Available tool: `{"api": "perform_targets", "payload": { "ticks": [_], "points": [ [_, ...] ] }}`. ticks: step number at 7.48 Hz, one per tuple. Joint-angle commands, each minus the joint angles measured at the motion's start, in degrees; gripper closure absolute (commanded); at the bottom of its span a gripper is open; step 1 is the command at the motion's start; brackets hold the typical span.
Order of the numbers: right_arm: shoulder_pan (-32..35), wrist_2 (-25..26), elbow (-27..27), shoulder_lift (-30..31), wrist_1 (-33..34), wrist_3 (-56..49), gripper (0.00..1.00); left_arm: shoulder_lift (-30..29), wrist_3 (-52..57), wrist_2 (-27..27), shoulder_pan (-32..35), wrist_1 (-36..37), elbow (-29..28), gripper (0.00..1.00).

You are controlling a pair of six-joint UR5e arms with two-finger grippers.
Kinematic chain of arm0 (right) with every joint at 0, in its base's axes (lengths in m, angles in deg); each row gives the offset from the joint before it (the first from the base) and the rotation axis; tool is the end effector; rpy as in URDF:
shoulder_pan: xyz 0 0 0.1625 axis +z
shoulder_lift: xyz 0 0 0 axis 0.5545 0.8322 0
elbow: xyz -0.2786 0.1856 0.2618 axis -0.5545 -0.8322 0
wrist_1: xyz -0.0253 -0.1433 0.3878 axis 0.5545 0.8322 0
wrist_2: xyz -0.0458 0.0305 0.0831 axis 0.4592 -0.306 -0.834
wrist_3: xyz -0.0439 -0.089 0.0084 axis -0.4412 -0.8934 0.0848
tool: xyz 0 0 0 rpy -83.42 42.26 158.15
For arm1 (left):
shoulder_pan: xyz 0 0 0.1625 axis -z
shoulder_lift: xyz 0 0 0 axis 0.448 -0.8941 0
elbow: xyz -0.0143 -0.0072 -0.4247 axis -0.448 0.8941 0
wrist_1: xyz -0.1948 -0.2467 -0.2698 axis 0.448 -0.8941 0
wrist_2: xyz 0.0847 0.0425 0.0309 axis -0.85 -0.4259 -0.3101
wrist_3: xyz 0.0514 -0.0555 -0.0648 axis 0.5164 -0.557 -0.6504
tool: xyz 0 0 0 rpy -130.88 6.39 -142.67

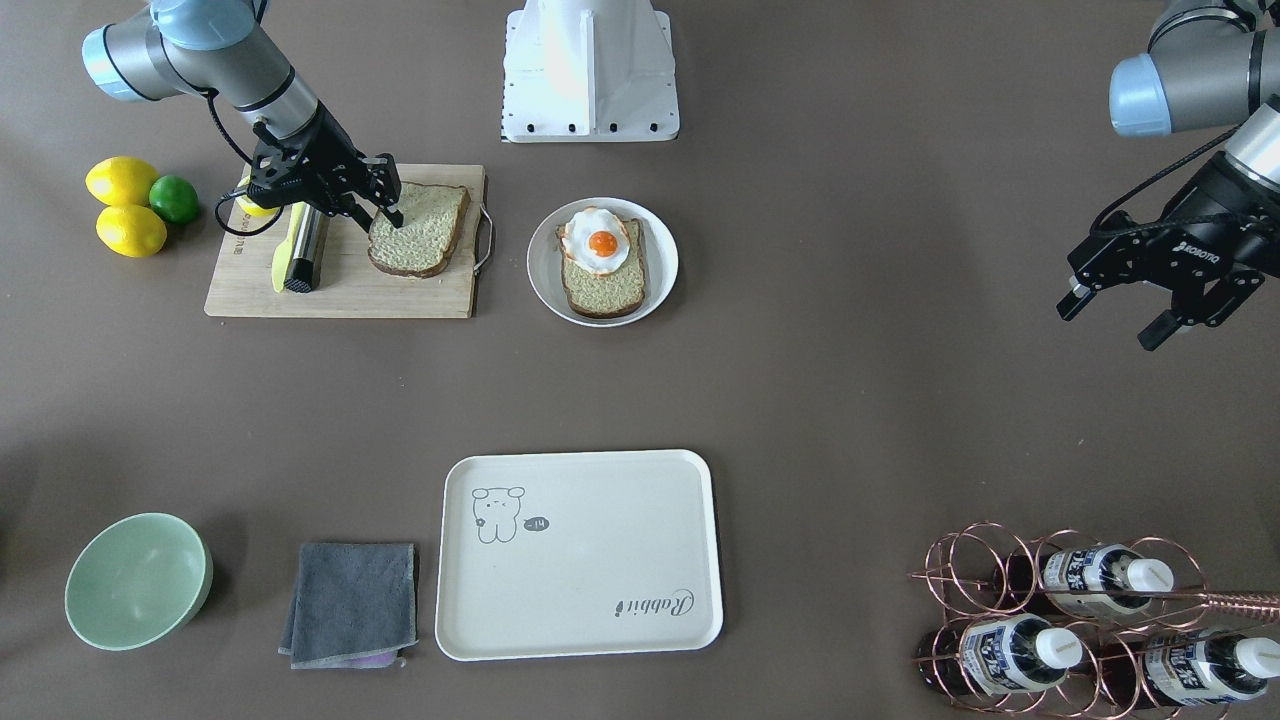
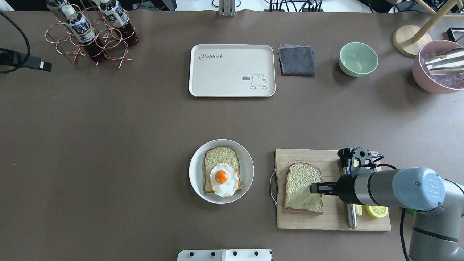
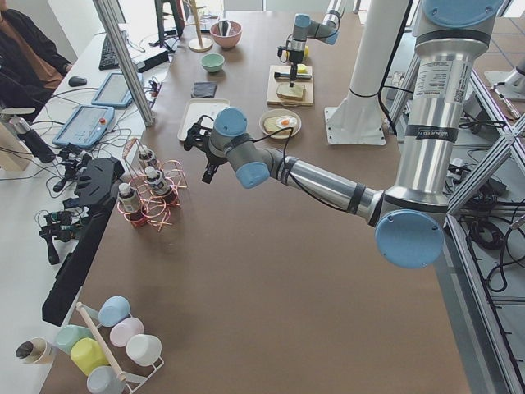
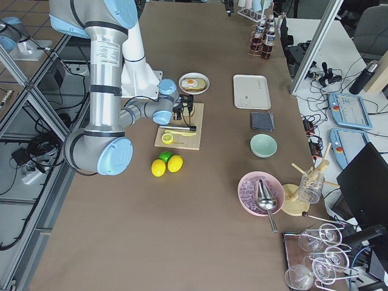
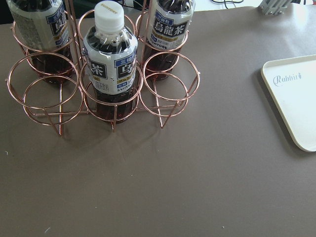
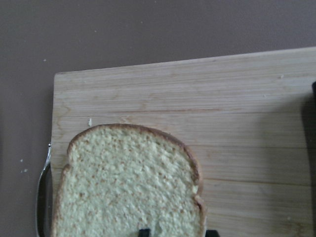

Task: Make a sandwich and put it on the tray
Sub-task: 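Grasp the bread slice edge with the right gripper and lift it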

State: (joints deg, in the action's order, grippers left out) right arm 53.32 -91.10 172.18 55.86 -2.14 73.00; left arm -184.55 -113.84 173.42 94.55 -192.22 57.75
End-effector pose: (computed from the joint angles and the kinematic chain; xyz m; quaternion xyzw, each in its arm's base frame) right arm -0.4112 -0.2701 0.4251 0.0491 -0.5157 0.0443 0.8542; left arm 0.1387 -0.5257 0.4169 0.2264 0.4878 0.0354 0.8424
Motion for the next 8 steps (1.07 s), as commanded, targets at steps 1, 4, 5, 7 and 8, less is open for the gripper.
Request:
{"api": "perform_targets", "payload": {
  "ticks": [1, 4, 5, 7, 8],
  "points": [
    [-0.6, 0.5, 0.1, 0.1, 0.0, 0.3, 1.00, 0.1, 0.1, 0.0, 0.0, 0.0, -0.1, 0.02],
    [0.6, -0.5, 3.6, 0.2, -0.1, 0.3, 1.00, -0.2, 0.2, 0.0, 0.0, 0.0, -0.3, 0.03],
    [0.9, -1.2, 4.4, 0.0, -0.2, 0.4, 1.00, -0.2, 0.3, 0.0, -0.1, 0.0, -0.3, 0.03],
    [3.5, -5.1, 4.5, -4.0, -0.5, 6.0, 1.00, -0.2, 0.4, 0.0, -0.1, 0.1, -0.3, 0.03],
    [3.6, -5.4, 4.3, -7.9, -0.5, 9.2, 1.00, -0.2, 0.4, 0.0, -0.1, 0.0, -0.3, 0.03]
  ]
}}
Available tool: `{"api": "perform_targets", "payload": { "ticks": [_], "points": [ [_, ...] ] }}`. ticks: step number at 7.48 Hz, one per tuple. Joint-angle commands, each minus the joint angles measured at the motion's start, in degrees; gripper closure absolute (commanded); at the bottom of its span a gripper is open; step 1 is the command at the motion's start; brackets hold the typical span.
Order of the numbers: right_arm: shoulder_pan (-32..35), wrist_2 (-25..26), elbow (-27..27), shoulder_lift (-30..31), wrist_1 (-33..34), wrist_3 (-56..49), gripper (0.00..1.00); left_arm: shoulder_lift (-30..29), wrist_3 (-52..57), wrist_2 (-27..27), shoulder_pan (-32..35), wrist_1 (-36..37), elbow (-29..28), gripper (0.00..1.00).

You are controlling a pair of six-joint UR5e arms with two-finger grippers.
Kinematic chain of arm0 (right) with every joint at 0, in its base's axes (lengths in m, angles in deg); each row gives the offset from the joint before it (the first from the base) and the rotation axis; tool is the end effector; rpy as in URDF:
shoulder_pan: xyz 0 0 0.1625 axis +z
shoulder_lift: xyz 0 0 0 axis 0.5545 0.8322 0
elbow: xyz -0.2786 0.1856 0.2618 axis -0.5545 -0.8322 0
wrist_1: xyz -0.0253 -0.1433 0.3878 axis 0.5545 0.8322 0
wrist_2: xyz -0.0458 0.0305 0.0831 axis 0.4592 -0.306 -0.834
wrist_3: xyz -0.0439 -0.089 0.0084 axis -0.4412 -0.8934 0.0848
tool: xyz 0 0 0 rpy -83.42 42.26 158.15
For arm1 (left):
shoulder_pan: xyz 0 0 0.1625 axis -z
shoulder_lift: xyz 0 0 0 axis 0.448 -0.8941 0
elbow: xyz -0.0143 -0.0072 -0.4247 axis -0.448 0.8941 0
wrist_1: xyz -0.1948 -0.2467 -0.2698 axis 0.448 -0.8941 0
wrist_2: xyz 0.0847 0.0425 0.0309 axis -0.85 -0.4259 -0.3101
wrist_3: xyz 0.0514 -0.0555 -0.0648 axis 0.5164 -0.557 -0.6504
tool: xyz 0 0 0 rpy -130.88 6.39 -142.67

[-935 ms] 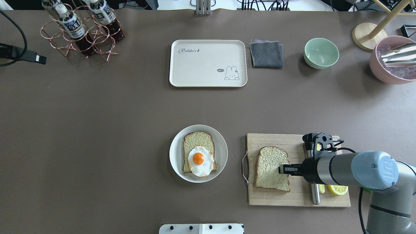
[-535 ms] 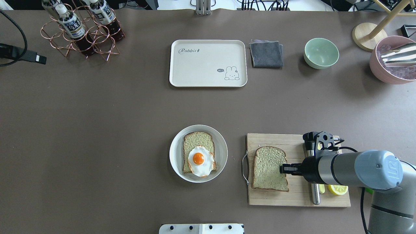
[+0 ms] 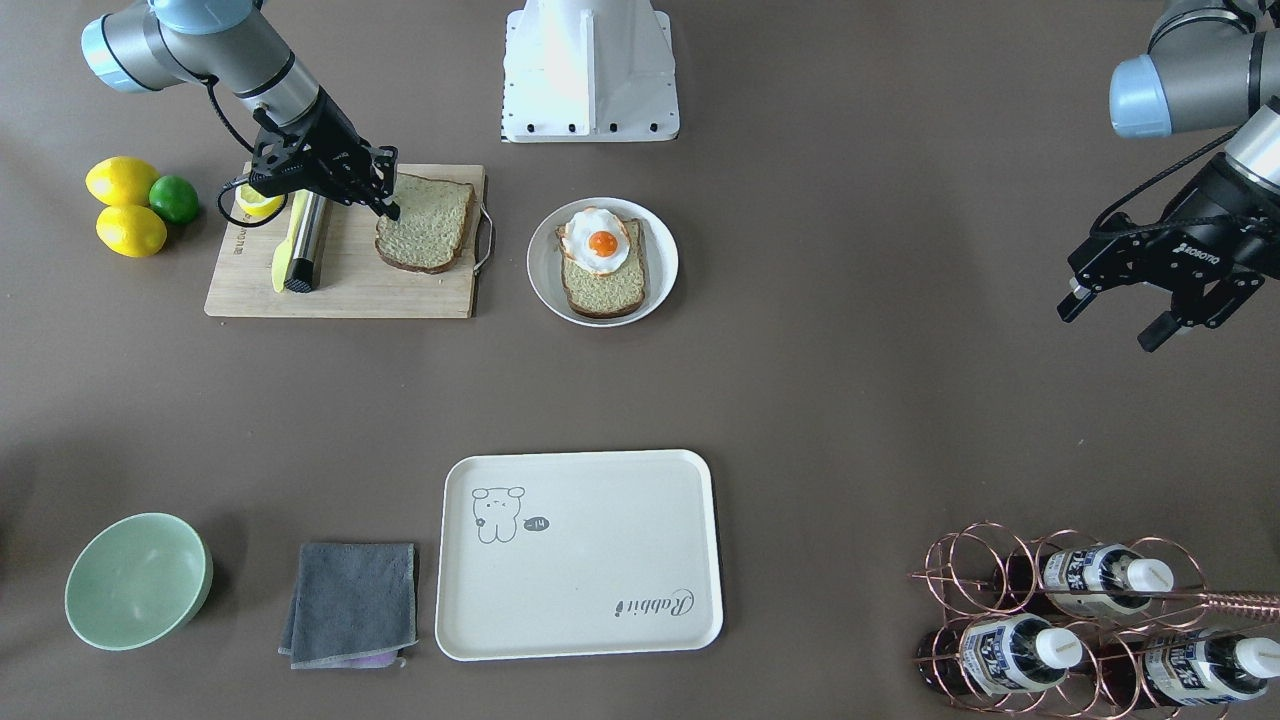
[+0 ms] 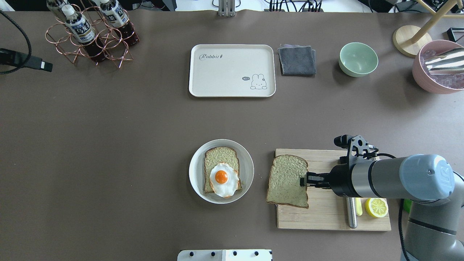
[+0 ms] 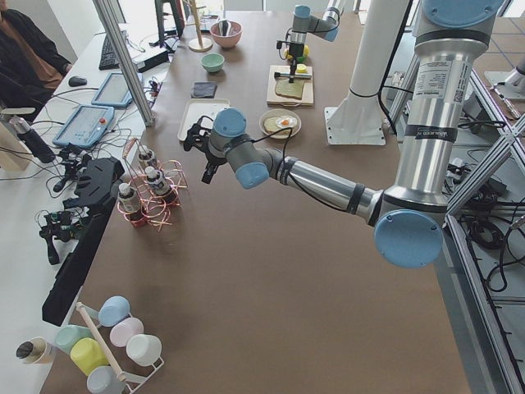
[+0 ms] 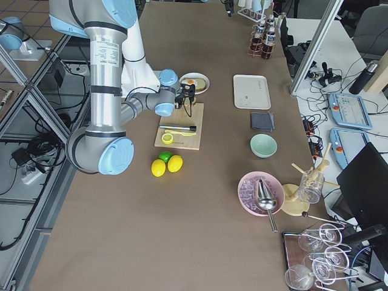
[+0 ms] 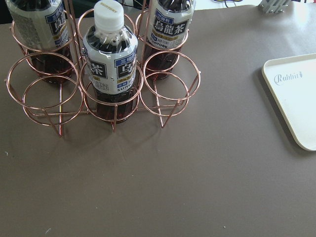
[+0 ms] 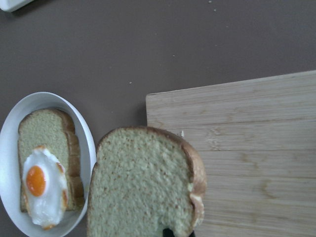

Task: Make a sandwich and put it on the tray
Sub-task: 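Carry the bread slice over the egg and lay it on top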

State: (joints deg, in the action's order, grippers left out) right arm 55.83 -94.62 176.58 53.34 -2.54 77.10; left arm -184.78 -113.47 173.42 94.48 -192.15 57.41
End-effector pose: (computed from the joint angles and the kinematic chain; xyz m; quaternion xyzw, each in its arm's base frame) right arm -0.3956 -0.2800 0.3648 0.0319 -0.5717 0.0658 0.8172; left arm 0.1401 -0.5274 0.4178 0.2264 0.4867 0.0380 0.8429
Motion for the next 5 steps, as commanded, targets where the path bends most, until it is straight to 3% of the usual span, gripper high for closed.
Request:
{"api": "perform_targets", "payload": {
  "ticks": [1, 5],
  "points": [
    [1.0, -1.7, -0.8, -9.2, 0.0, 8.1, 1.00, 0.1, 0.0, 0.0, 0.0, -0.1, -0.1, 0.03],
    [-4.3, 4.1, -5.4, -15.1, 0.0, 8.4, 1.00, 0.1, -0.3, 0.1, -0.2, -0.3, -0.3, 0.03]
  ]
}}
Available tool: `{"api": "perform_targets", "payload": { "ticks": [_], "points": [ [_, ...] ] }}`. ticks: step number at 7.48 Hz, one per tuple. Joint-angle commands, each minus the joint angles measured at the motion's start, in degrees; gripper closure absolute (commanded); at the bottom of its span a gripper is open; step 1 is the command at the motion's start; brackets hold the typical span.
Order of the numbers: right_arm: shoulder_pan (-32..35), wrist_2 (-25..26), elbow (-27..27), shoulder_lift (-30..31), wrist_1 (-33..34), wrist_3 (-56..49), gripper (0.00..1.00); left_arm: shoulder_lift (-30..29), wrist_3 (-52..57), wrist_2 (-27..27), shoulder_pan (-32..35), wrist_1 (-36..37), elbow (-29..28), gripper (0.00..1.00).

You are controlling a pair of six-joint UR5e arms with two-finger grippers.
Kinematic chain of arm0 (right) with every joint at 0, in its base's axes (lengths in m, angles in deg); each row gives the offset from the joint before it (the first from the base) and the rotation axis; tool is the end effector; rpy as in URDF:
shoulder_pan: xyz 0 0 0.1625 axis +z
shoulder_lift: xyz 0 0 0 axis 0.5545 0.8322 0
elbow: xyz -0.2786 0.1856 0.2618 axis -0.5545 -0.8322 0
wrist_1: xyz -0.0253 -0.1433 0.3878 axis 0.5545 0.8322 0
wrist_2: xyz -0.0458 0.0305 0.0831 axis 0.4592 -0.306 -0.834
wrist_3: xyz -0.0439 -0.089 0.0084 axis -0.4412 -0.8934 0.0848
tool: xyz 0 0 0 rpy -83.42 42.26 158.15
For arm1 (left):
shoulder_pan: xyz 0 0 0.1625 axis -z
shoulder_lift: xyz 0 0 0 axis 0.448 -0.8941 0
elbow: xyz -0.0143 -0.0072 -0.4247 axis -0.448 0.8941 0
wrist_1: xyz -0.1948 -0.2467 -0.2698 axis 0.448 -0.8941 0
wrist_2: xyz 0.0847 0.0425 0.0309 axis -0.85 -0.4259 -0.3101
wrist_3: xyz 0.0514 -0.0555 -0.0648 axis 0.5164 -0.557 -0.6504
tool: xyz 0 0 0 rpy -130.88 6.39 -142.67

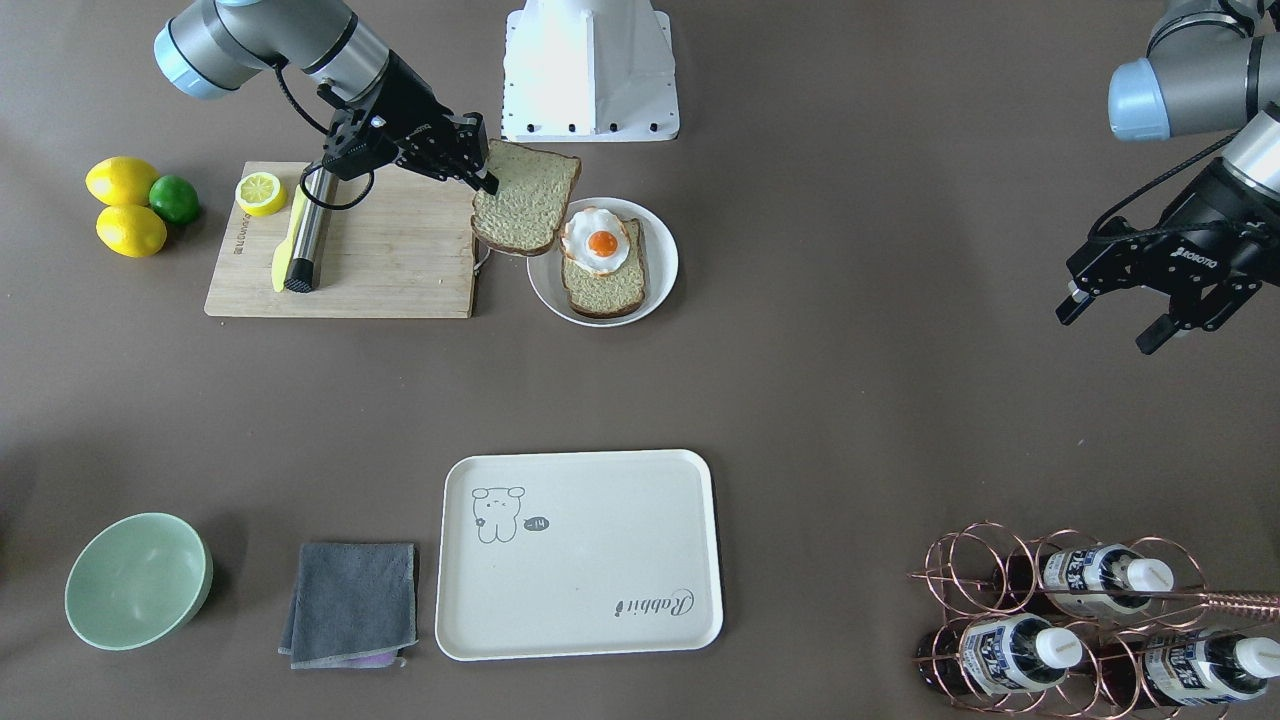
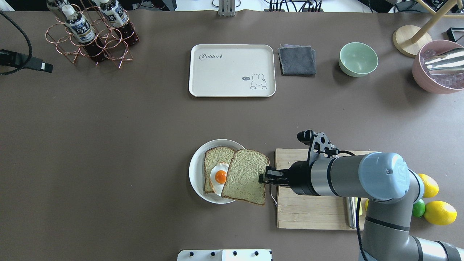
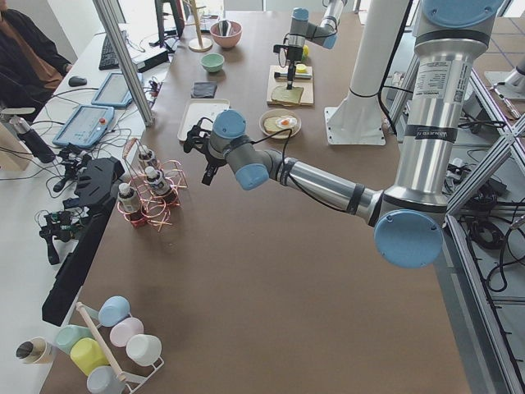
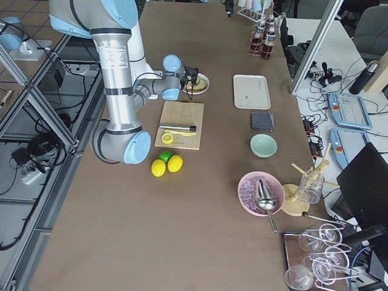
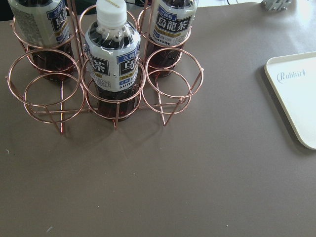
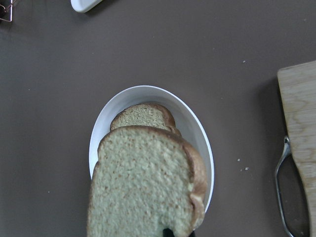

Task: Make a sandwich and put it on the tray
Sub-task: 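Carry the bread slice over the egg and lay it on top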

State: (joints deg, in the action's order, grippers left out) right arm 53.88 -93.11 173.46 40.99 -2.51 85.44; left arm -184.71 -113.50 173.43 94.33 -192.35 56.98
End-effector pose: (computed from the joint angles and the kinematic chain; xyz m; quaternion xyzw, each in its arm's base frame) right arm -0.4508 -0.2860 0.2828 0.0049 -0.6342 0.1019 0.7664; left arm 0.1418 -0.5277 0.4217 0.2235 0.4864 0.0380 0.8438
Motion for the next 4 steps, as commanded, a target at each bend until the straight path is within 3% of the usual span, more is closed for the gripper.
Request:
{"api": "perform_targets", "payload": {
  "ticks": [1, 4],
  "points": [
    [-2.7, 3.2, -4.1, -5.0, 0.1, -0.2, 1.00, 0.0, -0.3, 0.1, 0.0, -0.1, 0.1, 0.03],
    [-2.7, 4.2, -7.8, -8.4, 0.1, -0.8, 1.00, -0.1, 0.0, 0.0, -0.4, -0.1, -0.1, 0.03]
  ]
}}
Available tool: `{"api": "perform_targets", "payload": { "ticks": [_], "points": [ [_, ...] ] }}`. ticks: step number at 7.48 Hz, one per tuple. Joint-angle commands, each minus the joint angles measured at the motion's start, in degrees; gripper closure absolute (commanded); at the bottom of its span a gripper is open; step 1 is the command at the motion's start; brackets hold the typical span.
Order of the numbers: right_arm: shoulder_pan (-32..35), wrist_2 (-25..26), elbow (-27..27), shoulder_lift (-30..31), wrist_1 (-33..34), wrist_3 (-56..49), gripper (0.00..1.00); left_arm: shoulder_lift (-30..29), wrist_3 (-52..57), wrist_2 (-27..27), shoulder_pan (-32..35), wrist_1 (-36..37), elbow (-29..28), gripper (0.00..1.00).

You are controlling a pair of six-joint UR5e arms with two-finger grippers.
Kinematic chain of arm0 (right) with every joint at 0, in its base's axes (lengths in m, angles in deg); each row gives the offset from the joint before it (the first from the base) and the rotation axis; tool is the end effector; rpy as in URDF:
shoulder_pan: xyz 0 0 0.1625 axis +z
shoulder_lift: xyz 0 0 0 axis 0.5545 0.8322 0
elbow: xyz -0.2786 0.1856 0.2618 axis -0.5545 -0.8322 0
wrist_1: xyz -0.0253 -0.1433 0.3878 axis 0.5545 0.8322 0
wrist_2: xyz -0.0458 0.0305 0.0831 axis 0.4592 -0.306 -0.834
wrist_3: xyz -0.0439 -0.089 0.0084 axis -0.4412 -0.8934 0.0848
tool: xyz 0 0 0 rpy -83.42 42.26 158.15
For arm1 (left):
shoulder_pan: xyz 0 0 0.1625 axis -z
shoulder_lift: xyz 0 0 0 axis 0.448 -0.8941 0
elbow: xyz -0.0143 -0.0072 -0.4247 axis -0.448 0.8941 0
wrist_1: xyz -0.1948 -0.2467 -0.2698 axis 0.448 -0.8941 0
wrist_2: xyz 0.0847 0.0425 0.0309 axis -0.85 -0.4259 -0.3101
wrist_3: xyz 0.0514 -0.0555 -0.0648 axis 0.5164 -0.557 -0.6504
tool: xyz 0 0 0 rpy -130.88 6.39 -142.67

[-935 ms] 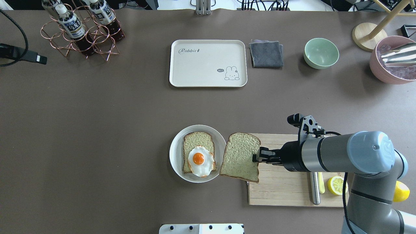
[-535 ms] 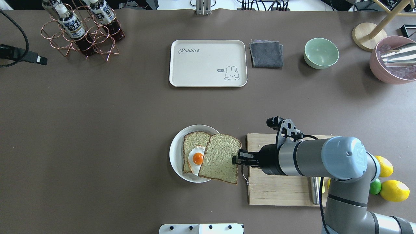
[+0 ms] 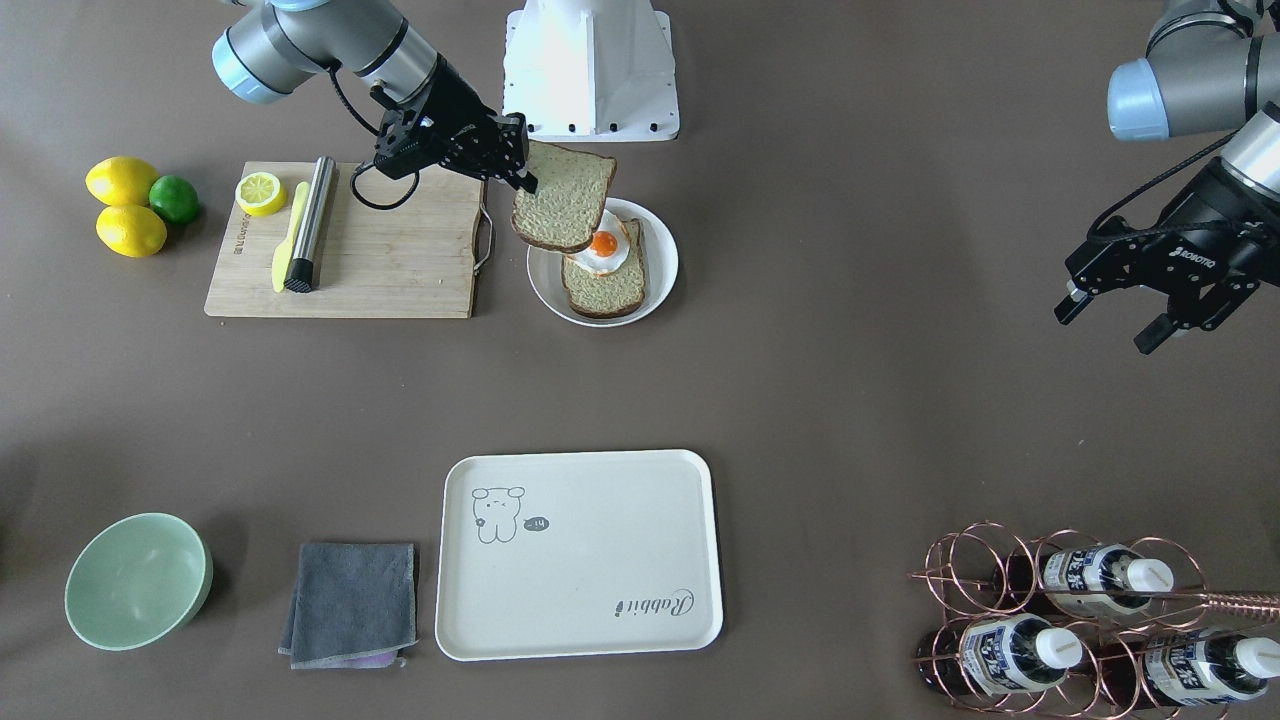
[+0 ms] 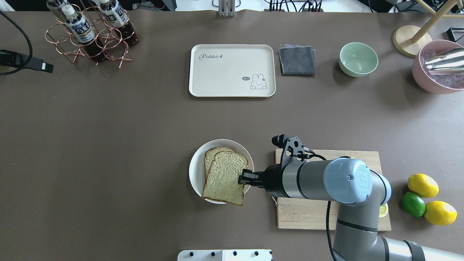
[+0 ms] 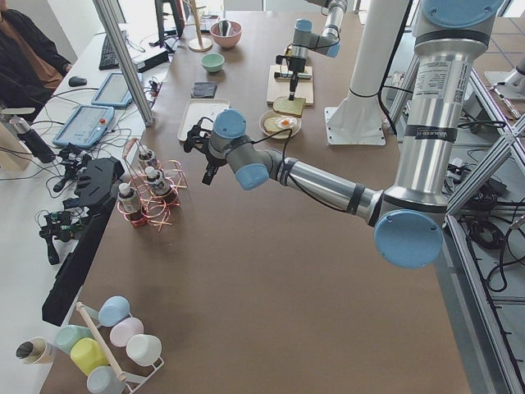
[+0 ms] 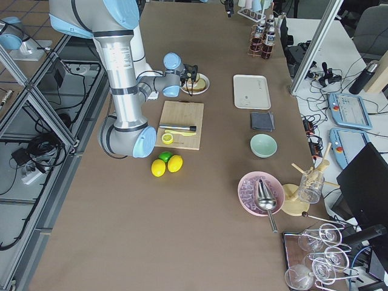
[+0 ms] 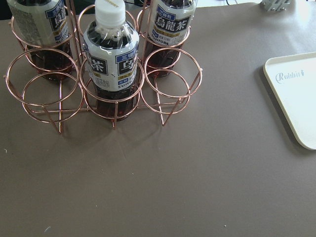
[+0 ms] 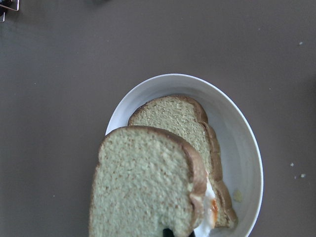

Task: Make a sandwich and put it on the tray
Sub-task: 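Carry the bread slice over the egg and lay it on top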

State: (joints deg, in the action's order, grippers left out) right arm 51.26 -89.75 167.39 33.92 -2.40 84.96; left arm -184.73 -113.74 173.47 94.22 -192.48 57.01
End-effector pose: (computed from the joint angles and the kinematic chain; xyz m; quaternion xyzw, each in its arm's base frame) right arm -0.5061 -0.2846 0.2624 0.0168 -0.6391 0.0983 0.7627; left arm 0.1428 -0.5273 0.4210 0.2231 0.4877 0.0378 0.8432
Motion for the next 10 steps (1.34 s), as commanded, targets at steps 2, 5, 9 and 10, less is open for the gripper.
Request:
{"api": "perform_targets", "payload": {
  "ticks": [2, 5, 9, 10],
  "points": [
    [0.0, 2.0, -5.7, -3.8, -0.1, -0.7, 1.00, -0.1, 0.1, 0.0, -0.5, 0.0, -0.2, 0.03],
    [0.2, 2.5, -6.3, -4.0, 0.0, -0.8, 1.00, -0.1, 0.2, 0.0, -0.9, 0.0, -0.6, 0.03],
    [-0.1, 3.3, -7.7, -5.3, -0.1, -0.6, 0.01, -0.4, 0.3, 0.0, -1.0, 0.0, -0.9, 0.03],
    [-0.1, 3.3, -7.5, -5.5, -0.1, -0.4, 0.01, -0.4, 0.1, 0.0, -1.1, 0.0, -0.8, 0.03]
  ]
}}
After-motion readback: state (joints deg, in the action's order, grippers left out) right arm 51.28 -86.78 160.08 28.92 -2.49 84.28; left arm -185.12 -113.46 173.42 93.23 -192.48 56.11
